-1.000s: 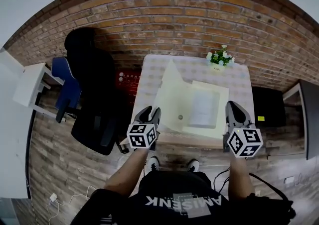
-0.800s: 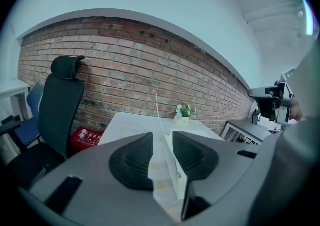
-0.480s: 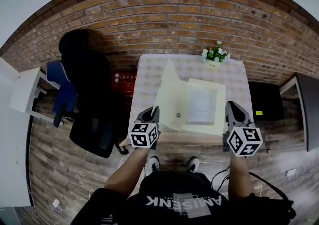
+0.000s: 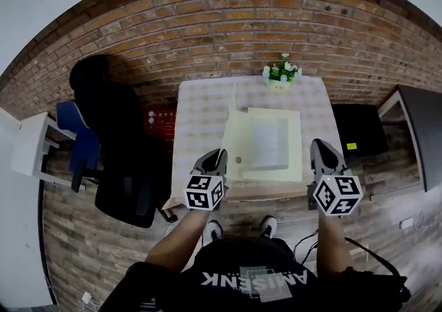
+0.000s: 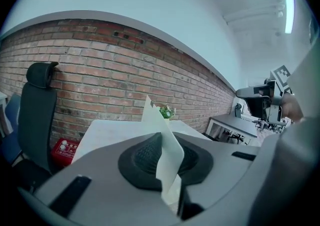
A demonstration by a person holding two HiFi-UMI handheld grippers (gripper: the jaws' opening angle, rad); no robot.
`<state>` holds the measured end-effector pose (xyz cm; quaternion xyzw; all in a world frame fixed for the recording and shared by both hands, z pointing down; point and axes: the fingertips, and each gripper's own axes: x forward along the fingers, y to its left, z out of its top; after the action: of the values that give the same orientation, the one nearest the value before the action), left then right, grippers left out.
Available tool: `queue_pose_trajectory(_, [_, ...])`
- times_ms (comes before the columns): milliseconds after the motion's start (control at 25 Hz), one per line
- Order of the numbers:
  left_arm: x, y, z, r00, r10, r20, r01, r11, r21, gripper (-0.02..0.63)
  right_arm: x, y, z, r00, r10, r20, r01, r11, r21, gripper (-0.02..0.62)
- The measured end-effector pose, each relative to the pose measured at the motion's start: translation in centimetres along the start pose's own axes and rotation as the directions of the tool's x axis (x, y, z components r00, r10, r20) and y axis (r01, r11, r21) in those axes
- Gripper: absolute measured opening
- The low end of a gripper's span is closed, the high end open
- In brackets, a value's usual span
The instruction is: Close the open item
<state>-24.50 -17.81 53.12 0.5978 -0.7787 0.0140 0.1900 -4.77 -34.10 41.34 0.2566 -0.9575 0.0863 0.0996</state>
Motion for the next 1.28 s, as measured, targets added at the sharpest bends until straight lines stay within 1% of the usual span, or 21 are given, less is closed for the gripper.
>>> queue_pose_trajectory(320, [1.1, -2.8, 0.1, 0.999, -0.031, -0.018, 0.032, 0.999, 0.037, 0.035, -2.5, -2.3, -0.2, 0.999, -0.053, 0.012, 0.053, 0.998, 0.015, 0.043])
queue_pose_trajectory(680, [3.0, -6.7, -0.2, 0.994, -0.101, -0.044, 0.104, 0.992, 0.076, 0.035, -4.7, -4.5, -0.6, 0.995, -0.101, 0.026, 0.100, 0.994, 0.039, 0.043])
queue_pose_trajectory(920, [4.5, -9.4, -0.6, 0.986, -0.148, -0.075, 0.156, 0.982, 0.107, 0.037, -6.1, -6.5, -0.9, 0.989, -0.142, 0.030, 0.140, 0.988, 0.061, 0.043])
queue_pose_trajectory(1280, [6.8, -13.4, -1.8, 0.967, -0.219, -0.126, 0.235, 0.964, 0.123, 0.038, -7.5, -9.4, -2.0, 0.981, -0.192, 0.022, 0.190, 0.978, 0.091, 0.043])
